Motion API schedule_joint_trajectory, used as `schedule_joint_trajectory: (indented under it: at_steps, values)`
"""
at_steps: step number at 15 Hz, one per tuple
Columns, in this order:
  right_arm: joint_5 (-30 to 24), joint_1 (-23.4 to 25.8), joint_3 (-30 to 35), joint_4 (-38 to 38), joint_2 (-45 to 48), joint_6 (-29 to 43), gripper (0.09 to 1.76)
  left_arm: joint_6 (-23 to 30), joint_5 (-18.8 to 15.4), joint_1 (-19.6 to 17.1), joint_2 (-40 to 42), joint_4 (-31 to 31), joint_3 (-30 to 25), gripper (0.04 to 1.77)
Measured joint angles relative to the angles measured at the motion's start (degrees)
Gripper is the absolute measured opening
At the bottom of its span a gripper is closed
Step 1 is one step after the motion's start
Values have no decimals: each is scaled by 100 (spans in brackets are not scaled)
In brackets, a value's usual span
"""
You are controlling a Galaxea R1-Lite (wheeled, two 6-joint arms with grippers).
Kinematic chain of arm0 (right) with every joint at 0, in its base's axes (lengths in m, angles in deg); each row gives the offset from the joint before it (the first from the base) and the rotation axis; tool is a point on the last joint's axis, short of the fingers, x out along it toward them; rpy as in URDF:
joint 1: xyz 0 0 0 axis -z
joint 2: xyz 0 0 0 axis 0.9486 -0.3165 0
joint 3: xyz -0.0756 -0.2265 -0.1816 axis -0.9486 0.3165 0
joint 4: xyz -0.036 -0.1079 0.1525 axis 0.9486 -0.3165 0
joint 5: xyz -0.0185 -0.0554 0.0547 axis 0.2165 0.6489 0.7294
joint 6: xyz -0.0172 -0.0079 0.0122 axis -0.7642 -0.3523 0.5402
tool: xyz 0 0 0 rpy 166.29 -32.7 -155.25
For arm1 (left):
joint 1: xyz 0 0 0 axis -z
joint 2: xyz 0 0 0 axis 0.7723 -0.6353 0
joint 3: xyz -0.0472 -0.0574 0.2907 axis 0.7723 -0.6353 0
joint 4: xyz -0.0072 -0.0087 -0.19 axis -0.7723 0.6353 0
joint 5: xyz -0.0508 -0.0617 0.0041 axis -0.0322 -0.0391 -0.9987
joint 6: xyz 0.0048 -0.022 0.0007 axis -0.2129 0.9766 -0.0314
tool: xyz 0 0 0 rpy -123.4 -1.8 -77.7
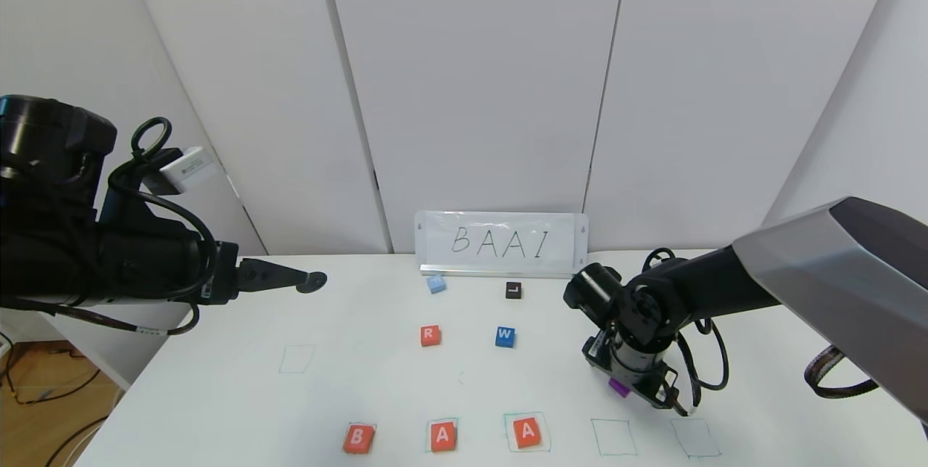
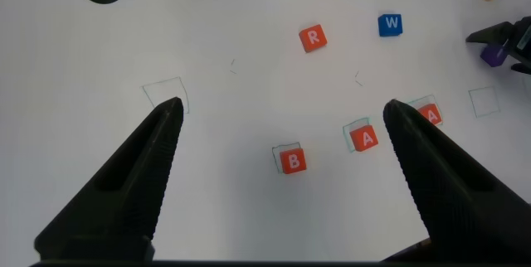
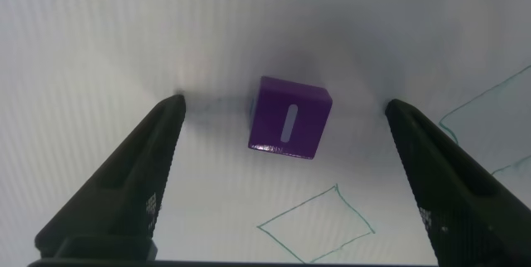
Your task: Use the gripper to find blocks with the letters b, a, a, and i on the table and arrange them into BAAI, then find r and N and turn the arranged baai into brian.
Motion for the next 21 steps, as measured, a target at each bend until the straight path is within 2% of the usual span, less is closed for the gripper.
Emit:
schedule_joint_trajectory:
  at_steps: [4,7,9,21]
  values:
    - [2,-9,0,2,-5,0,112,-5,0,-9,0,0,0,172]
    - [101,-21,-5,10,-27,0,82,-7,0,-16,0,0,0,172]
    - [110,-28,-7,10,-37,0,55,-7,-2,-17,-2,0,0,172]
    - [112,-43,2,-44,37,-82,55,-7,-2,-20,-9,0,2,172]
